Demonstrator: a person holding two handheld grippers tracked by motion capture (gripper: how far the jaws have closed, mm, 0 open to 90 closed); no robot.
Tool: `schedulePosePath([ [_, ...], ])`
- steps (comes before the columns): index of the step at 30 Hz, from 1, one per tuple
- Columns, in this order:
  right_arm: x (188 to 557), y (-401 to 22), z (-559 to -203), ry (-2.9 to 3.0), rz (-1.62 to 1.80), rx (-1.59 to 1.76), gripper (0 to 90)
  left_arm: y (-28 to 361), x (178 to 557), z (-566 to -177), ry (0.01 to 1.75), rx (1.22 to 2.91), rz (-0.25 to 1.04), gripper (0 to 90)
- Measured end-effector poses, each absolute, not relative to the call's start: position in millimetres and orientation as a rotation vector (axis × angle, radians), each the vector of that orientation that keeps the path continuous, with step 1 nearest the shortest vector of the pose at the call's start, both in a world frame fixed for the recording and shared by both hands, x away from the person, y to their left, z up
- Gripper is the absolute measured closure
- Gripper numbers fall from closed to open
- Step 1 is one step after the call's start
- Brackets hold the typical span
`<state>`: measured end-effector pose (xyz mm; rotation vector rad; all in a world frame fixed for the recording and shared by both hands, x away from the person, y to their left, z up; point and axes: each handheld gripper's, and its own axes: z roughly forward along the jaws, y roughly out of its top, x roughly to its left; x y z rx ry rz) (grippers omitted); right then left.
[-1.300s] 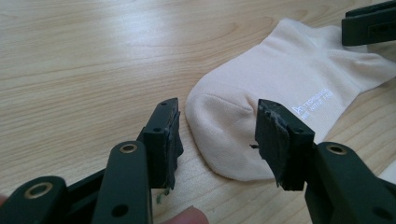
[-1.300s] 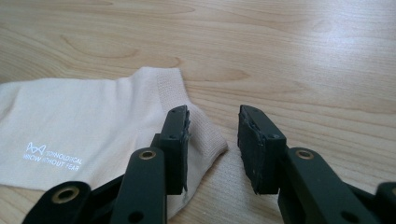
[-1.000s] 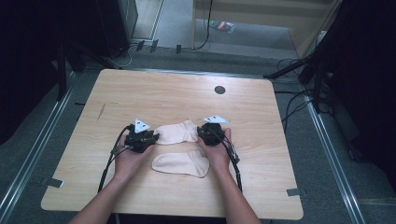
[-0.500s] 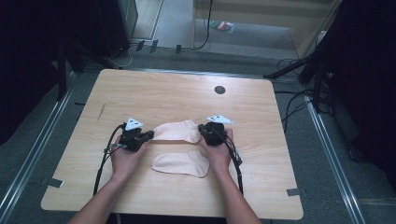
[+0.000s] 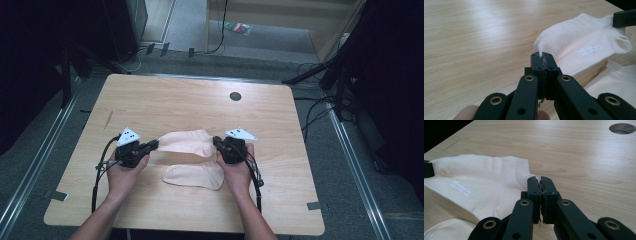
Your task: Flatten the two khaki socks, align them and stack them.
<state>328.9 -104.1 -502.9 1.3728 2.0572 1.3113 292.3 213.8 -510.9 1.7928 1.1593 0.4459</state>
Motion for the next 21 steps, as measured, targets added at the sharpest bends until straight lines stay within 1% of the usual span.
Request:
schedulePosePath([
  [11, 299.0, -116.1, -497.4, 2.053, 1.327, 1.357, 87.9, 209.9, 267.9, -511.7, 1.124, 1.784, 0.386, 90.0],
  [21, 271.4, -125.5, -501.3, 2.075, 1.315, 1.344, 87.9, 205.1, 244.1, -504.6, 1.079, 1.813, 0.385, 90.0],
])
